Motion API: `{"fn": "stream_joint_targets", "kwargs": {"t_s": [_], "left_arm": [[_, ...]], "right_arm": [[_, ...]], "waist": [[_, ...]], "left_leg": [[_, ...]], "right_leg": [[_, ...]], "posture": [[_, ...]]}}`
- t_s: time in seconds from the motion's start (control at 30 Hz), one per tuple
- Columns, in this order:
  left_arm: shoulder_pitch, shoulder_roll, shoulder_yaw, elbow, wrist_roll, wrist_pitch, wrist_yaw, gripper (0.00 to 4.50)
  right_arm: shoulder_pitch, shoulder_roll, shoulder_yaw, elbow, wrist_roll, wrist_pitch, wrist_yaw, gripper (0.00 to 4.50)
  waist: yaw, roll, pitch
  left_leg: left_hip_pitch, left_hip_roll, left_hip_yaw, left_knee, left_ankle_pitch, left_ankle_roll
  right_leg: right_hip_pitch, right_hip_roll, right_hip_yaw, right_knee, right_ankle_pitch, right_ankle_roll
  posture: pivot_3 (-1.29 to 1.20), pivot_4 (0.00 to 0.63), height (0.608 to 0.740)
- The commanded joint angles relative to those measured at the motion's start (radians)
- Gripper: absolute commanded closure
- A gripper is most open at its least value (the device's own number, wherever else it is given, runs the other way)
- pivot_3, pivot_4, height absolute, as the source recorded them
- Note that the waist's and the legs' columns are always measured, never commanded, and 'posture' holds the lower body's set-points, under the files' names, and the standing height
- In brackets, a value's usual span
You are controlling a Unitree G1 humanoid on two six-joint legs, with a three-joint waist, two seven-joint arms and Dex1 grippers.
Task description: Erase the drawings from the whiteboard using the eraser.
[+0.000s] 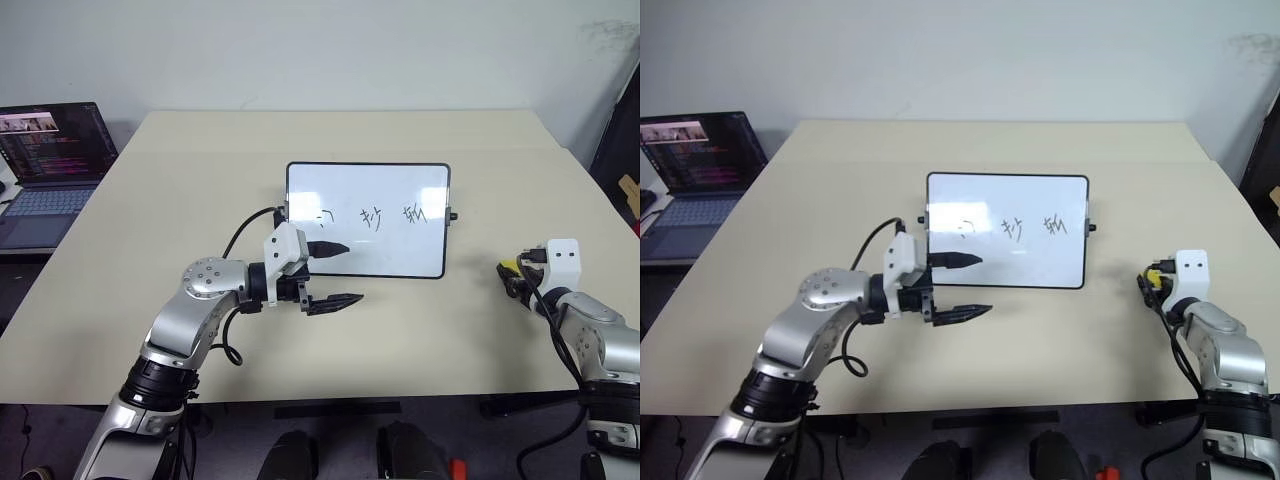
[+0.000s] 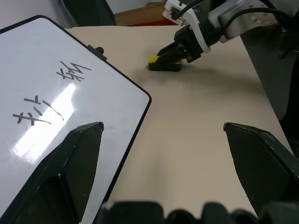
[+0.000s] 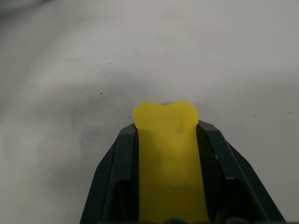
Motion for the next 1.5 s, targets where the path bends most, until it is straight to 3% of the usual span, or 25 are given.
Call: {"fn": "stream_joint_targets", "kwargs": {"t_s": [0.03, 0.2, 0.33, 0.5, 0.63, 0.77, 0.97, 1.27, 1.5], "left_arm": [[0.015, -0.005, 0.051, -0.063, 0.002, 0.024, 0.079, 0.0], [0.044, -0.006, 0.105, -0.112, -0.006, 0.089, 0.193, 0.0], [0.064, 0.036, 0.164, -0.131, -0.012, 0.127, 0.223, 0.0], [0.047, 0.091, 0.208, -0.079, 0.021, 0.129, 0.249, 0.0], [0.013, 0.119, 0.235, 0.002, 0.078, 0.134, 0.314, 0.0], [0.009, 0.113, 0.23, 0.009, 0.098, 0.147, 0.348, 0.0], [0.047, 0.099, 0.219, -0.03, 0.108, 0.171, 0.376, 0.0], [0.042, 0.081, 0.199, -0.061, 0.111, 0.205, 0.387, 0.0], [0.038, 0.08, 0.204, -0.05, 0.124, 0.204, 0.399, 0.0]], "right_arm": [[0.04, 0.007, -0.028, -0.153, 0.04, 0.013, 0.009, 3.23], [0.13, 0.021, 0.003, -0.422, 0.074, 0.029, 0.019, 3.23], [0.166, 0.029, 0.118, -0.641, 0.076, 0.03, 0.037, 3.23], [0.1, 0.007, 0.319, -0.657, -0.044, -0.029, 0.049, 3.23], [-0.076, 0.051, 0.547, -0.501, -0.208, -0.153, 0.072, 3.23], [-0.213, 0.123, 0.648, -0.359, -0.281, -0.231, 0.101, 3.23], [-0.395, 0.237, 0.656, -0.12, -0.35, -0.333, 0.077, 3.23], [-0.665, 0.372, 0.647, 0.379, -0.452, -0.574, 0.016, 3.23], [-0.702, 0.42, 0.679, 0.579, -0.513, -0.653, 0.031, 3.23]], "waist": [[0.0, 0.0, 0.0], [0.0, 0.0, 0.0], [-0.003, 0.0, 0.0], [-0.003, 0.0, 0.001], [-0.005, 0.0, 0.001], [-0.005, -0.001, 0.001], [-0.003, -0.001, 0.001], [-0.007, -0.001, 0.001], [-0.008, -0.001, 0.001]], "left_leg": [[0.0, 0.0, 0.0, 0.0, 0.0, 0.0], [0.0, 0.0, -0.001, 0.0, 0.0, 0.0], [0.0, 0.0, -0.001, 0.0, 0.0, 0.0], [0.0, -0.001, -0.001, 0.0, 0.0, 0.0], [0.0, -0.002, -0.001, 0.001, 0.0, 0.0], [0.0, -0.001, -0.001, 0.0, 0.0, 0.0], [-0.017, -0.002, -0.001, 0.002, 0.003, -0.006], [-0.018, -0.002, 0.0, 0.001, 0.003, -0.006], [-0.019, -0.002, 0.001, 0.001, 0.003, -0.006]], "right_leg": [[0.0, 0.0, 0.0, 0.0, 0.0, 0.0], [0.0, -0.002, 0.0, 0.0, 0.0, 0.0], [0.0, -0.002, 0.0, 0.0, 0.0, 0.001], [0.0, -0.001, -0.001, 0.0, 0.0, 0.001], [0.0, -0.001, -0.002, 0.0, 0.0, 0.001], [-0.002, -0.001, -0.001, 0.001, 0.0, 0.0], [-0.019, -0.004, -0.001, 0.001, 0.0, 0.0], [-0.022, -0.004, 0.0, 0.002, 0.0, 0.0], [-0.024, -0.004, 0.001, 0.004, 0.0, 0.0]], "posture": [[0.0, 0.15, 0.74], [0.0, 0.15, 0.74], [0.0, 0.15, 0.74], [0.0, 0.15, 0.74], [0.0, 0.15, 0.74], [0.0, 0.15, 0.74], [0.0, 0.15, 0.74], [0.0, 0.15, 0.74], [0.0, 0.15, 0.74]]}}
